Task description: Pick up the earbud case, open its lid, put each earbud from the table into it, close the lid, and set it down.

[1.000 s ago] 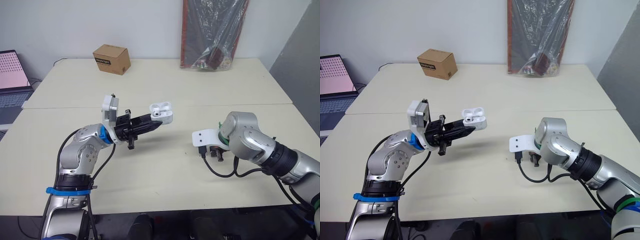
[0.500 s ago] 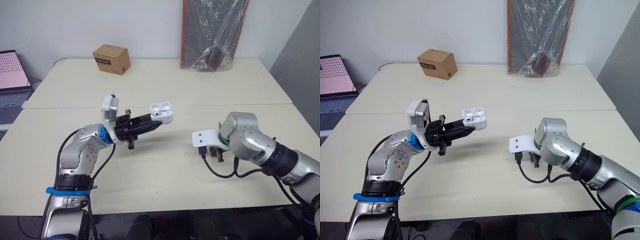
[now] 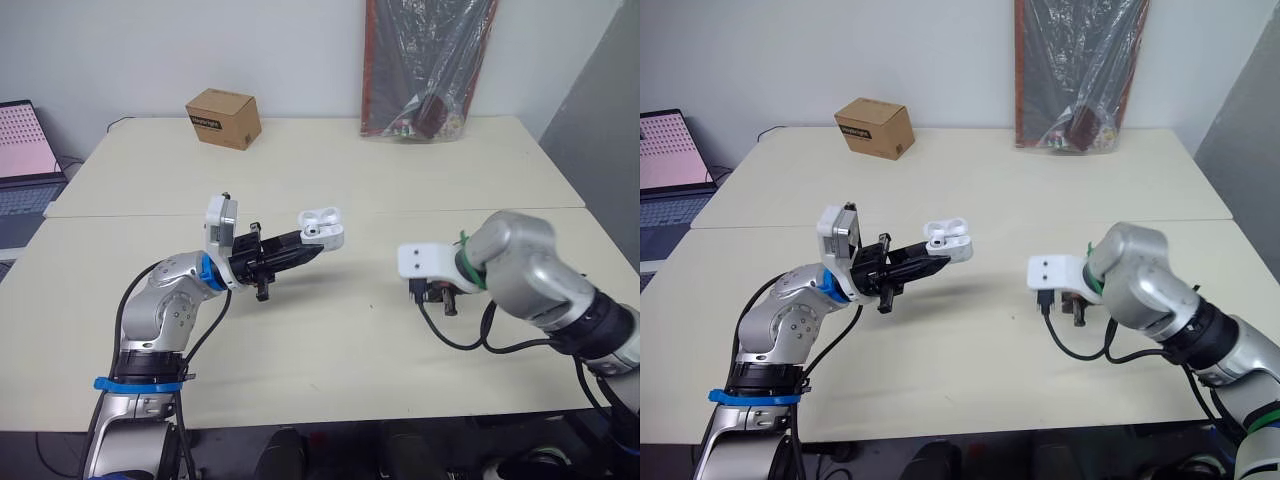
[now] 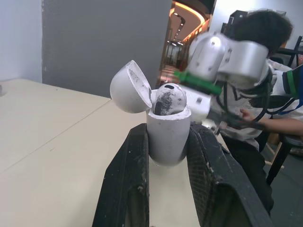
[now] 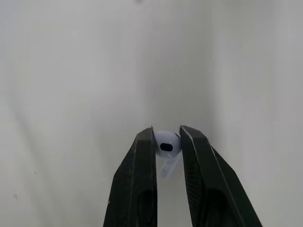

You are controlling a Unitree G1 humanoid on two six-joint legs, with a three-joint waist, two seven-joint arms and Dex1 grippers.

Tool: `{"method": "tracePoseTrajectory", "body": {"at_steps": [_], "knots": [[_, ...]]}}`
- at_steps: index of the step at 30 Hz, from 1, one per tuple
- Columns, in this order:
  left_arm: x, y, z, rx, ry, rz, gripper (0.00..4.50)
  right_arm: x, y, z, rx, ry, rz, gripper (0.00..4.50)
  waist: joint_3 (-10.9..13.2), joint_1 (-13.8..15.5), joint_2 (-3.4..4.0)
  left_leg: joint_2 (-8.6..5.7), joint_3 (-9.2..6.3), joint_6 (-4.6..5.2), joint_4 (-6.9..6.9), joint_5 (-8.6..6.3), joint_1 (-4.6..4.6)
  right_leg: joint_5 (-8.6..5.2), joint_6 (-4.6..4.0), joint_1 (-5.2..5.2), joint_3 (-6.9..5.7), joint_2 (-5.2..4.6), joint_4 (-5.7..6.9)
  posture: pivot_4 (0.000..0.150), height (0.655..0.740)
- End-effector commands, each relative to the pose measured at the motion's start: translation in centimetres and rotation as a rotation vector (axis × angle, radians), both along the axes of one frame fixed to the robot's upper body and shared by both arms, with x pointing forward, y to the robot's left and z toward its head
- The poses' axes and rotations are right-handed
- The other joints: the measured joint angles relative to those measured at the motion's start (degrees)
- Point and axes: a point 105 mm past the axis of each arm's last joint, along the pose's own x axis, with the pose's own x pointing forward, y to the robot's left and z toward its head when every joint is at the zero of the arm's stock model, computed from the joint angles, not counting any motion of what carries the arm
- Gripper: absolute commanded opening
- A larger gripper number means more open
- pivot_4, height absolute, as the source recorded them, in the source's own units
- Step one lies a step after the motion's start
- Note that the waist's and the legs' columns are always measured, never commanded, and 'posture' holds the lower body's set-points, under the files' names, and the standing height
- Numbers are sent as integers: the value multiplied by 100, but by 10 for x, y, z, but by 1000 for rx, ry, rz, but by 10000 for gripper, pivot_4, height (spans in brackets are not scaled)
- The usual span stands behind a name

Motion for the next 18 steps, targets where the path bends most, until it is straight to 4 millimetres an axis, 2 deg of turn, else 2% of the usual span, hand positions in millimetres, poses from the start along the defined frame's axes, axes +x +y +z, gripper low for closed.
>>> {"method": "tracePoseTrajectory", "body": {"at_steps": [1,4,6,9,11,15,18], "knots": [[3,1,5,-11,-46,4,7229,-13,8,20,201,16,-31,3879,0,5,0,0,-2,0,0,0,-1,0,0,1,-2,0,-1,1500,7400],[8,1,1,-16,-42,12,7229,-17,20,34,419,-34,-30,3879,0,7,-1,-1,0,0,1,0,-1,0,0,1,1,0,-1,1500,7400],[11,1,-2,-18,-35,13,7229,-23,27,42,564,1,-57,3879,0,5,-1,-1,0,0,1,0,-2,0,0,1,0,0,1,1500,7400],[13,-1,-5,-17,-25,3,7229,-29,44,69,820,-12,-67,3879,0,0,0,-1,0,0,0,0,-1,0,0,0,2,1,5,1500,7400],[14,-2,-5,-16,-25,0,7229,-30,49,77,886,-12,-76,3879,0,3,0,-1,-4,0,0,0,-1,0,-1,0,-2,2,8,1500,7400],[18,-4,-4,-20,-32,3,7229,-24,66,108,1099,-41,-129,3879,0,-2,0,-1,-1,0,-1,0,0,1,-1,-3,2,2,11,1500,7400],[20,-6,-4,-23,-36,6,7229,-21,74,121,1172,-97,-142,3879,-1,-2,0,0,-7,0,-4,0,0,1,-2,-3,-3,3,15,1500,7400]]}}
